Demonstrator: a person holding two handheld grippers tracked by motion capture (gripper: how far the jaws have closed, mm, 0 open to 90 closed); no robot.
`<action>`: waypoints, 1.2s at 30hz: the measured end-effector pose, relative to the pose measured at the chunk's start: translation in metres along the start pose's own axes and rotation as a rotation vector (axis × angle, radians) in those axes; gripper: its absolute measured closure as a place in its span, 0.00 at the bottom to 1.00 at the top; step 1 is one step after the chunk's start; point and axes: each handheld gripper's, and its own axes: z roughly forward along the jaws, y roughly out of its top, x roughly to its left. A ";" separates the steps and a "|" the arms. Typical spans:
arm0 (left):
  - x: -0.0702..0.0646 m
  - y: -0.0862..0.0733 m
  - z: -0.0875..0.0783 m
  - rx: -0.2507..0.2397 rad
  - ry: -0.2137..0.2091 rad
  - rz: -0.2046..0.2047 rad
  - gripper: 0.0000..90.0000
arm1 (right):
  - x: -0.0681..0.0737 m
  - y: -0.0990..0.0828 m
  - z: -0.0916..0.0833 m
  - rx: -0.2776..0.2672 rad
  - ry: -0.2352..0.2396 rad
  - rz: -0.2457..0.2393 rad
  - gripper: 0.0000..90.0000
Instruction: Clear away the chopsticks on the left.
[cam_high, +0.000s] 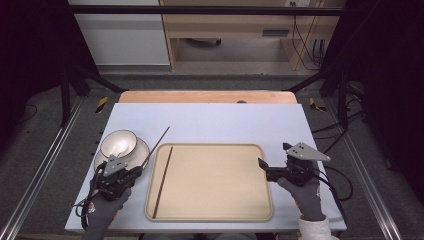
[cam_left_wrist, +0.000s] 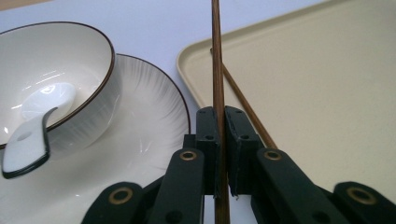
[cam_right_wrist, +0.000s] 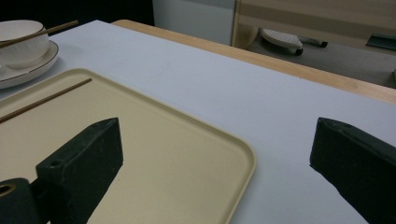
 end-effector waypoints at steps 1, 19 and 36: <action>-0.003 0.000 0.001 -0.006 0.005 -0.002 0.94 | 0.000 0.000 0.000 0.000 -0.001 -0.001 0.03; -0.051 0.001 0.000 -0.069 0.082 -0.117 0.94 | 0.000 0.001 -0.002 -0.011 -0.003 -0.004 0.03; -0.091 -0.007 0.025 -0.089 0.109 -0.202 0.94 | 0.001 0.001 -0.003 -0.018 0.010 -0.007 0.03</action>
